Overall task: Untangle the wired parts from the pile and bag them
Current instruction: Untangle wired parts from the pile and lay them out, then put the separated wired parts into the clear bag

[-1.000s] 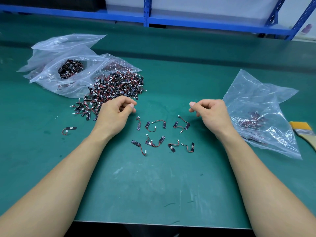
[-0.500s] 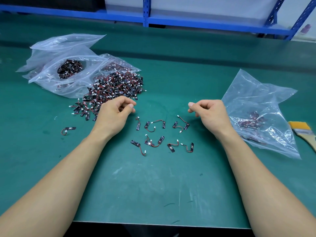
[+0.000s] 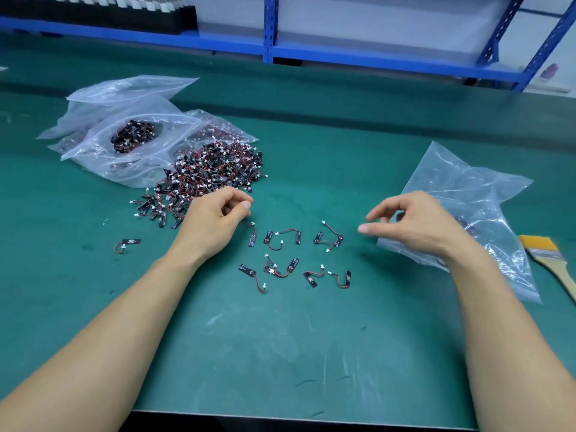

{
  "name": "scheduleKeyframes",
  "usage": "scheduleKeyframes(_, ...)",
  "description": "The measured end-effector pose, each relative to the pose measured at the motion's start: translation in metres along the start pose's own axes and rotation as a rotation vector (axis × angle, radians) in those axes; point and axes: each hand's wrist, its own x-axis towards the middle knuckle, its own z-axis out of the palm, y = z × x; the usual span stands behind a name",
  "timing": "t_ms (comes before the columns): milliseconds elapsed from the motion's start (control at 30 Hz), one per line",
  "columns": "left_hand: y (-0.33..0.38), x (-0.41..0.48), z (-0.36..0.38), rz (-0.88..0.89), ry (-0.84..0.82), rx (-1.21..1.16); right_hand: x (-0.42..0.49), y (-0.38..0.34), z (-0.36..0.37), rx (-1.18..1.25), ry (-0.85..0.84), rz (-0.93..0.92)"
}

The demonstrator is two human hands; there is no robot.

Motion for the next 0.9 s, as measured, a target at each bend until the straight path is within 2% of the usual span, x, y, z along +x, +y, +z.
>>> scheduleKeyframes(67, 0.004, -0.005, -0.003, 0.065, -0.131, 0.032, -0.005, 0.012, -0.022, -0.204, -0.038, 0.046)
scheduleKeyframes(167, 0.008, -0.013, -0.005, 0.199, -0.453, 0.183, -0.014, 0.031, -0.044, -0.344, -0.194, 0.146)
scheduleKeyframes(267, 0.008, -0.015, 0.005, 0.316, -0.581, 0.419, -0.017, 0.046, -0.049, -0.377, -0.268, 0.186)
scheduleKeyframes(367, 0.011, -0.016, 0.019, 0.385, -0.619, 0.537, -0.016, 0.051, -0.046, -0.323, -0.252, 0.133)
scheduleKeyframes(467, 0.019, -0.015, 0.036, 0.419, -0.615, 0.560, -0.013, 0.056, -0.042, -0.278, -0.206, 0.104)
scheduleKeyframes(600, 0.035, -0.010, 0.063, 0.443, -0.606, 0.546, -0.003, 0.041, -0.022, -0.241, -0.048, 0.058)
scheduleKeyframes(800, 0.046, 0.002, 0.086, 0.373, -0.518, 0.367, 0.002, 0.020, 0.008, -0.159, -0.009, -0.079)
scheduleKeyframes(900, 0.042, 0.004, 0.078, 0.393, -0.432, 0.177, 0.002, 0.020, 0.010, -0.106, 0.016, -0.098)
